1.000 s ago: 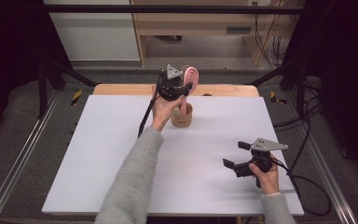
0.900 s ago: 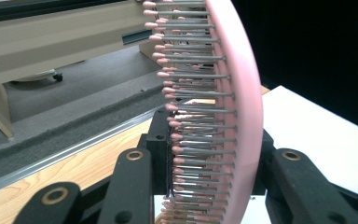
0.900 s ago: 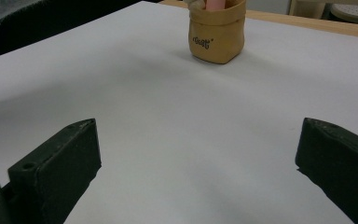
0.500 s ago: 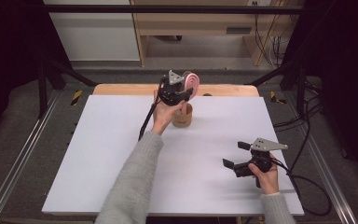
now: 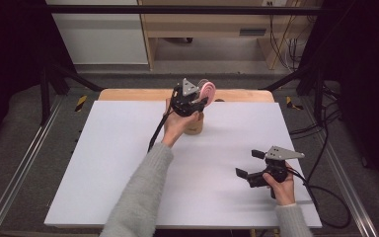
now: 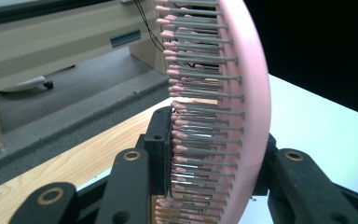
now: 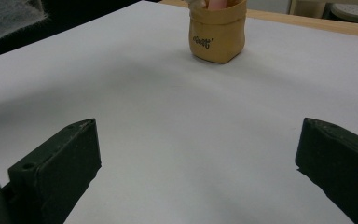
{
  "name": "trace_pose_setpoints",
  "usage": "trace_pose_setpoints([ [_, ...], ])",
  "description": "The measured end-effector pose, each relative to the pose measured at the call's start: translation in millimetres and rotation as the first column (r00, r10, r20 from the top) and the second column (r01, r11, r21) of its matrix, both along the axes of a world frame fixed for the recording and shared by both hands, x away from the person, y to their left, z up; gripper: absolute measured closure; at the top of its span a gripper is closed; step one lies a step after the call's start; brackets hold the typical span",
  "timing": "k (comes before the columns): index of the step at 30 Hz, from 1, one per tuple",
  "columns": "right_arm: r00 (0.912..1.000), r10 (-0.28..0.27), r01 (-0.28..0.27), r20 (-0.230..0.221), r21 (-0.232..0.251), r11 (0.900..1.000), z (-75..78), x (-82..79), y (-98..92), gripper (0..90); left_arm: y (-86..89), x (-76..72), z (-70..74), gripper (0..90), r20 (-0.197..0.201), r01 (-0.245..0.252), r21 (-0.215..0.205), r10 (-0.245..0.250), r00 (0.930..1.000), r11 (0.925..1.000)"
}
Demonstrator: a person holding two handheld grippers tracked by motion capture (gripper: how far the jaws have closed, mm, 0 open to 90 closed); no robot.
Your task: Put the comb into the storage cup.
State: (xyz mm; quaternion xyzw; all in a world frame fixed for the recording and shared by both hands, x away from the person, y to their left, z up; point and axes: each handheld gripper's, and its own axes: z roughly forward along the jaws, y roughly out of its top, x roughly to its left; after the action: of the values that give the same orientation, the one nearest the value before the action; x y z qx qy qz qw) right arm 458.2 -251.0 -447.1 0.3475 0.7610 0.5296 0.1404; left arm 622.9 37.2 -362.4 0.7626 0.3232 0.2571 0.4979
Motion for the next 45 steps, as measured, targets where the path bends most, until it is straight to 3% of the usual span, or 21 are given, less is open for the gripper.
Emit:
trace_pose_setpoints([
  [15, 1.0000, -0.002, 0.002, -0.003, -0.003, 1.000, -0.3, 0.0, 0.5, 0.4, -7.4, -13.0, -6.3, 58.9, 0.040, 0.039, -0.002, -0.039, 0.9984, 0.9992],
  [27, 1.0000, -0.001, 0.001, -0.007, 0.000, 1.000, -0.4, -0.1, 1.1, 0.4, -8.5, -18.2, -8.5, 52.9, 0.035, 0.057, -0.001, -0.057, 0.9978, 0.9984],
  [45, 1.0000, 0.000, 0.000, -0.005, -0.002, 1.000, -0.8, 0.3, 1.5, 0.5, -9.6, -17.3, -11.5, 32.4, 0.011, 0.064, 0.022, -0.064, 0.9979, 0.9977],
])
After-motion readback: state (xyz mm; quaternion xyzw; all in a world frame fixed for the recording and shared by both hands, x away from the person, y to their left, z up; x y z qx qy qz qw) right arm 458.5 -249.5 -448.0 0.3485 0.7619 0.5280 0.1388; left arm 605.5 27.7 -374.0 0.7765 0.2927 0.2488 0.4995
